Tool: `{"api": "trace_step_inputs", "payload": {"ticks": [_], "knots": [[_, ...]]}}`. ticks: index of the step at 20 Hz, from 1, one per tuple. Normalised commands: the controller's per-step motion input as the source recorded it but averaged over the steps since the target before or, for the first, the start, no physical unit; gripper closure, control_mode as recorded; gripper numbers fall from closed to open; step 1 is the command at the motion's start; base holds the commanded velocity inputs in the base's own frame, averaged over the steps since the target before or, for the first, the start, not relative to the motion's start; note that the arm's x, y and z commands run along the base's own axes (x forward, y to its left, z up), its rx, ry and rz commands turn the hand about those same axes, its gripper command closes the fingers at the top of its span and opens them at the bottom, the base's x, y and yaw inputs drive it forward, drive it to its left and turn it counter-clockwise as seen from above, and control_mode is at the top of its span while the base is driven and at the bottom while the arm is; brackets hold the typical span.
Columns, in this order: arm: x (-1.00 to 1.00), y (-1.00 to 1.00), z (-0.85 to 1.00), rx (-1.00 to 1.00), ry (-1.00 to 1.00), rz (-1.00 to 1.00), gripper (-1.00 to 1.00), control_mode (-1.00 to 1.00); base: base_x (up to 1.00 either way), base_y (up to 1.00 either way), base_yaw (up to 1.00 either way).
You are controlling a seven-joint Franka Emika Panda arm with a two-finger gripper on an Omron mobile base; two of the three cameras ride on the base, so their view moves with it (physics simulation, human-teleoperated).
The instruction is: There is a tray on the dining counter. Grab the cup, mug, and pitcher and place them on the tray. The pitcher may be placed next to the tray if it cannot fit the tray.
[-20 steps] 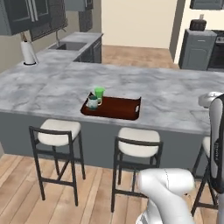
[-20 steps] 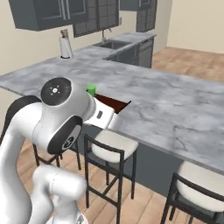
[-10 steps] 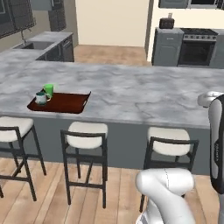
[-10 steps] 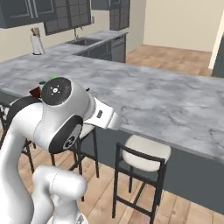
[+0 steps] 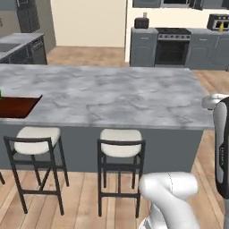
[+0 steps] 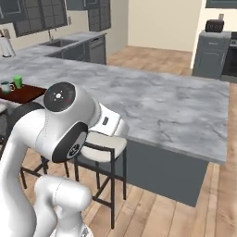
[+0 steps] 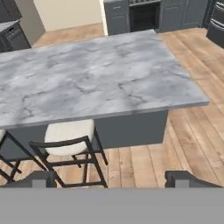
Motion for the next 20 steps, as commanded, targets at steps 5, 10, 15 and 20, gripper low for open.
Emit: {"api": "trace_step_inputs", "payload": {"ticks": [5,10,15,20], "knots": [[0.0,0.0,0.0,0.0,0.0,0.0,-1.0,1.0,0.0,-1.0,-0.13],[0.0,0.0,0.0,0.0,0.0,0.0,-1.0,1.0,0.24,-1.0,-0.13],[0.0,0.0,0.0,0.0,0.0,0.0,-1.0,1.0,0.57,-1.0,-0.06],[0.0,0.0,0.0,0.0,0.0,0.0,-1.0,1.0,0.64,-1.0,-0.09]]}}
